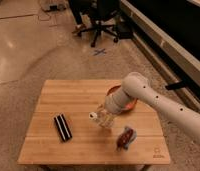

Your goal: Stand the bottle upright

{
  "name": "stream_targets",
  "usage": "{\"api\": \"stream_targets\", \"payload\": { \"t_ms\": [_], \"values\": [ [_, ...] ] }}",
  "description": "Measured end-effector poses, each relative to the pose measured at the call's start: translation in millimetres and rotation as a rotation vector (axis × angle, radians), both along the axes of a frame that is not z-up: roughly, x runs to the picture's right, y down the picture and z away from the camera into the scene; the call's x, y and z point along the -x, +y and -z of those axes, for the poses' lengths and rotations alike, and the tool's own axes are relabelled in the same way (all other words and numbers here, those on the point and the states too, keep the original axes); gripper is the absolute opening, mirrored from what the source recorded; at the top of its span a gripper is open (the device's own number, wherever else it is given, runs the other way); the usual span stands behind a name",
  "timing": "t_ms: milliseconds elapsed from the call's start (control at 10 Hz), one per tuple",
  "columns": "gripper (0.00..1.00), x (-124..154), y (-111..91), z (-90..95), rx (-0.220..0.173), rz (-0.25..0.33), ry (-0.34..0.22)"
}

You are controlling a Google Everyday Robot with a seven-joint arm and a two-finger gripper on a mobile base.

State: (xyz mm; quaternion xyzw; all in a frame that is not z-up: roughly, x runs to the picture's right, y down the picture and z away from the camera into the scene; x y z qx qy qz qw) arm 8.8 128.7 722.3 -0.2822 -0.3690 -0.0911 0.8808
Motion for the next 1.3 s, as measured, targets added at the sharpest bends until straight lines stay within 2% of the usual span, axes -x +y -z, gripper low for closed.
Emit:
{"api": "stream_targets", "payload": {
  "t_ms": [300,500,800,1300],
  "values": [
    [0.0,0,-1,2.4,0.059,-0.051,-0.073],
    [0.0,-3,2,0.4,0.114,-0.077,-0.106],
    [0.0,-9,3,-9.0,0.172,-0.088,-0.115],
    [0.0,-9,3,-9.9,0.176,-0.087,-0.114]
  ]
}}
